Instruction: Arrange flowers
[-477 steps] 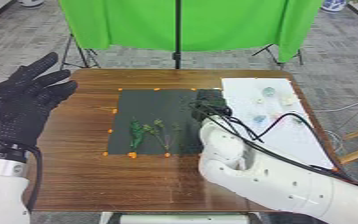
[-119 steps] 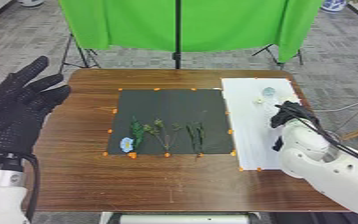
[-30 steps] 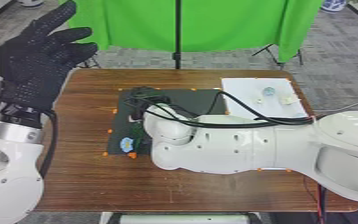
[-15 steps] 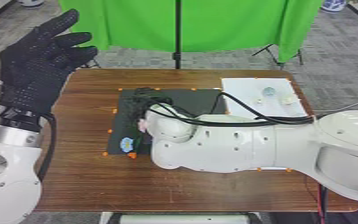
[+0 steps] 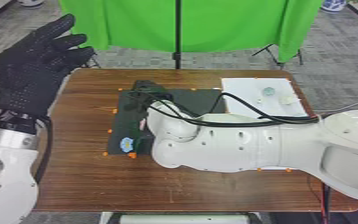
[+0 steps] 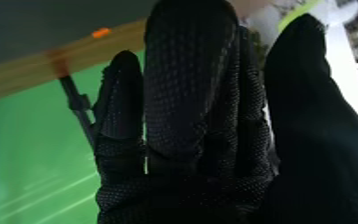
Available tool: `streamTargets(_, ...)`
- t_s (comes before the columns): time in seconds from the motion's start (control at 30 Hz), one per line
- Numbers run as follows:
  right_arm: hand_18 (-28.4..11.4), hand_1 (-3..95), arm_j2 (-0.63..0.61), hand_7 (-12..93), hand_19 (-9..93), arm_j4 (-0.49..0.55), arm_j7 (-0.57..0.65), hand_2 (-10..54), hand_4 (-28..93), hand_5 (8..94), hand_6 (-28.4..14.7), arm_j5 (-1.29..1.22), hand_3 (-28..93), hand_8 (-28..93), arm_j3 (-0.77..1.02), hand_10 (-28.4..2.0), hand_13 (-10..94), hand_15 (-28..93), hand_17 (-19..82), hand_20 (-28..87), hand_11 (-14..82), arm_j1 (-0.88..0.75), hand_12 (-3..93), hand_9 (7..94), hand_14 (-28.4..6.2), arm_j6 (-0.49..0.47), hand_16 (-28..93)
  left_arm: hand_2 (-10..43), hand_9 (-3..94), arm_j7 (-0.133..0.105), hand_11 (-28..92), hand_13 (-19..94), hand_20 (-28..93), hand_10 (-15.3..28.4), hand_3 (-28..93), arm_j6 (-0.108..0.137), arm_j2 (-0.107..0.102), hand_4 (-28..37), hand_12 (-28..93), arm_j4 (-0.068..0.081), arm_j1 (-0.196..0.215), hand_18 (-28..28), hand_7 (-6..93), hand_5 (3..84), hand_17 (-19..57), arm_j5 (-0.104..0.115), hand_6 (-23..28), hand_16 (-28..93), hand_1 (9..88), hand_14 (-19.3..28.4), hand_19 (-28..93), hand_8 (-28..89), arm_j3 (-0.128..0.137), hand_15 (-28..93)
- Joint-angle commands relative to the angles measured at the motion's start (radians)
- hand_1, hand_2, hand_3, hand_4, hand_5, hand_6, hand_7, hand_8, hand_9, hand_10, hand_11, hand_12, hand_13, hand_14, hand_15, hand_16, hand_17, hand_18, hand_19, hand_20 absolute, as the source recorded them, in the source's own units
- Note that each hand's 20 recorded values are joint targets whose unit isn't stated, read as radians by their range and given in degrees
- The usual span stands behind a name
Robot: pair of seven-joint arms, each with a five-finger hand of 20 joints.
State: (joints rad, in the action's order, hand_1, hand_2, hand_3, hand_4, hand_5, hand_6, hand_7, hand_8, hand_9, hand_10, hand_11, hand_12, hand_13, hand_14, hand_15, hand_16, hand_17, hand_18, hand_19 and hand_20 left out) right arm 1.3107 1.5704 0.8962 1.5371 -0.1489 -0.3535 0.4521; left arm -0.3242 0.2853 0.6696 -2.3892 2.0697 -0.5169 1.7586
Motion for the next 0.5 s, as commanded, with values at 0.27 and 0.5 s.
streamTargets(0.27,-17.1,43.4,-0.188,18,93,0.156,-0.046,0.7,-28,63.5,3.3,0.111,56,-13,0.178,-8.0,87,51,38,9,17.4,-0.105,11.7,81.6,-2.6,-0.145,19,8.9,34.0,-0.073,20,26,34,24.9,78,0.096,0.086,-27.0,16,-0.067,0.268,25.7,10.9,37.6,-5.7,0.029,12.2,-1,22.3,28.4,56,-8,0.113,43)
streamTargets(0.5,-18.5,37.7,-0.361,17,93,0.251,-0.032,-0.9,-28,59.2,0.7,0.166,65,-14,0.319,-10.0,83,53,35,8,17.2,-0.224,11.7,77.6,-4.4,-0.21,17,9.3,34.0,-0.112,25,26,36,23.1,78,0.123,0.107,-27.4,16,-0.081,0.344,25.8,11.7,36.7,-4.5,0.042,10.7,-7,21.4,28.4,58,-8,0.138,56)
